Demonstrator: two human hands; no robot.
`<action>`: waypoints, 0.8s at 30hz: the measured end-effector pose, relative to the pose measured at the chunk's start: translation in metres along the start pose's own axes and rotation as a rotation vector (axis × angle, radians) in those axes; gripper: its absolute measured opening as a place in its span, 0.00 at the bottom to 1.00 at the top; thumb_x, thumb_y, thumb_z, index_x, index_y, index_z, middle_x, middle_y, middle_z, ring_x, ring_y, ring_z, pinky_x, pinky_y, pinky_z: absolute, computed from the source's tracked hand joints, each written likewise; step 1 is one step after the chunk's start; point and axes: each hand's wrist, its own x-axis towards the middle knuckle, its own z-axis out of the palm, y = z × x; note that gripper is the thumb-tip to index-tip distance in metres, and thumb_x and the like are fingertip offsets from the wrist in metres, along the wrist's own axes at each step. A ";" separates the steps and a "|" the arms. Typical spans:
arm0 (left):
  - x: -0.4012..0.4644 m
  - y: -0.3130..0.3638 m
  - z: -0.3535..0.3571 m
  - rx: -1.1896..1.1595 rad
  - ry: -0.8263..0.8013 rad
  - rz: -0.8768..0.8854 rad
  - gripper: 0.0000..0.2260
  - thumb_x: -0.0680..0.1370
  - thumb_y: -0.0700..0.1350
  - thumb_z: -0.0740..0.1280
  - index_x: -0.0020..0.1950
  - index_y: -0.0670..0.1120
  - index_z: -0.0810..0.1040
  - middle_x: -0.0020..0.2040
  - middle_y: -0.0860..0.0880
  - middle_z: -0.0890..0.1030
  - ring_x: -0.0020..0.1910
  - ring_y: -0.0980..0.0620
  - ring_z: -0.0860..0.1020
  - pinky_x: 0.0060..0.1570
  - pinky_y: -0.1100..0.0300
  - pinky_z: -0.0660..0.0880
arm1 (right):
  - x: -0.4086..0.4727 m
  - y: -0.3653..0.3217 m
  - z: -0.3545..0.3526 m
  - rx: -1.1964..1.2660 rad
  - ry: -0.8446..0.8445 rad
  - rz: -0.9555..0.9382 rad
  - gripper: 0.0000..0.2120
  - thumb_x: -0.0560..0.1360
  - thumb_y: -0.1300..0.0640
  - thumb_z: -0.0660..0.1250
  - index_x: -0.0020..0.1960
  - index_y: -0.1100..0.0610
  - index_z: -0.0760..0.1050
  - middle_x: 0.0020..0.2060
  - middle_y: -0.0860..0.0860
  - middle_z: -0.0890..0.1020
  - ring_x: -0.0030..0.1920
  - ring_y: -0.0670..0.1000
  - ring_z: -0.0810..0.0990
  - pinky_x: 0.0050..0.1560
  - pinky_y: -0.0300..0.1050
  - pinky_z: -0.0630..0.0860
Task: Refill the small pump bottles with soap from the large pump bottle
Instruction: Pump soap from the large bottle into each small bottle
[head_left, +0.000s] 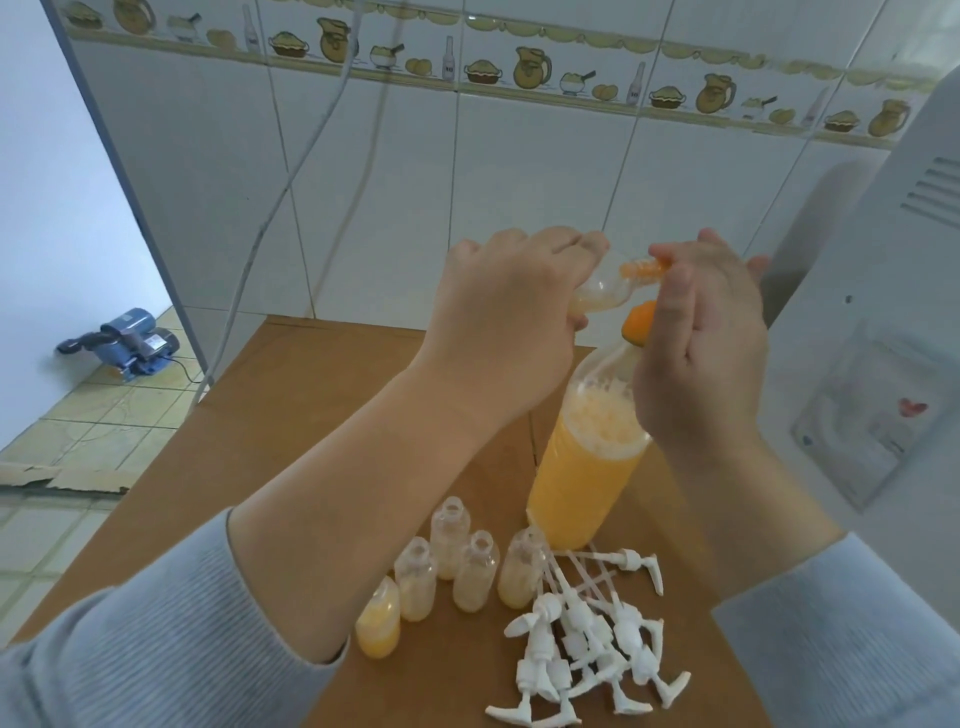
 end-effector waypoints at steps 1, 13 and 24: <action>0.001 0.001 0.000 0.005 0.012 -0.005 0.23 0.74 0.45 0.69 0.69 0.50 0.70 0.63 0.53 0.77 0.57 0.47 0.76 0.52 0.50 0.68 | 0.002 0.001 0.000 0.008 0.008 0.004 0.24 0.81 0.51 0.46 0.59 0.62 0.76 0.57 0.55 0.79 0.67 0.51 0.68 0.70 0.61 0.59; 0.004 -0.002 0.011 -0.006 -0.078 -0.024 0.24 0.76 0.47 0.67 0.72 0.51 0.66 0.67 0.55 0.73 0.62 0.49 0.73 0.57 0.51 0.67 | -0.003 0.019 0.009 -0.063 -0.061 -0.024 0.22 0.81 0.53 0.47 0.62 0.62 0.74 0.58 0.55 0.79 0.67 0.53 0.70 0.75 0.51 0.51; 0.003 0.003 0.010 -0.034 -0.060 -0.009 0.24 0.76 0.46 0.68 0.71 0.52 0.67 0.66 0.55 0.75 0.60 0.49 0.74 0.56 0.51 0.68 | -0.013 0.014 0.007 -0.141 -0.014 -0.024 0.24 0.82 0.49 0.45 0.64 0.63 0.71 0.60 0.57 0.76 0.70 0.55 0.66 0.75 0.44 0.44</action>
